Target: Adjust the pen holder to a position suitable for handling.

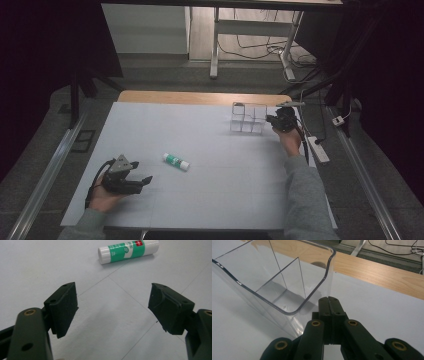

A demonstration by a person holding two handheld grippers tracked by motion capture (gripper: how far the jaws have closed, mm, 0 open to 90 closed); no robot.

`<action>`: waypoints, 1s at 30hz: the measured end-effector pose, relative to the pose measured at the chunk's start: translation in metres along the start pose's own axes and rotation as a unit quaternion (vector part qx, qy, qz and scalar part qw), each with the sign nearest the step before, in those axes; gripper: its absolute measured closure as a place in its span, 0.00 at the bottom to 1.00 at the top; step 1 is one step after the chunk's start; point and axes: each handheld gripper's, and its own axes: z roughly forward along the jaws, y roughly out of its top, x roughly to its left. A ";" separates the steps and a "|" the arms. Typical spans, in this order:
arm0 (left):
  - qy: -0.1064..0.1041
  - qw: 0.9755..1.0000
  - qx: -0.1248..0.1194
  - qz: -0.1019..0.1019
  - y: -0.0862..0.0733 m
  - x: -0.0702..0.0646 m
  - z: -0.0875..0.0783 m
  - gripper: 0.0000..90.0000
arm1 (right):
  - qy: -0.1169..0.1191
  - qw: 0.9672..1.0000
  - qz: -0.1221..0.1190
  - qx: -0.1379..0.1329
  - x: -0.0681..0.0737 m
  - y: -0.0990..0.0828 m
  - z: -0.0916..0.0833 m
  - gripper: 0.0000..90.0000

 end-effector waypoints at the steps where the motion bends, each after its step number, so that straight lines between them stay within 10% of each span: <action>1: 0.000 1.000 0.000 0.000 0.000 0.000 0.000 0.26 | 0.002 1.000 0.000 0.000 0.002 0.000 0.001 0.99; 30: 0.001 1.000 -0.001 -0.001 0.000 0.001 -0.001 0.26 | 0.026 0.999 -0.028 -0.009 0.033 0.016 0.017 0.99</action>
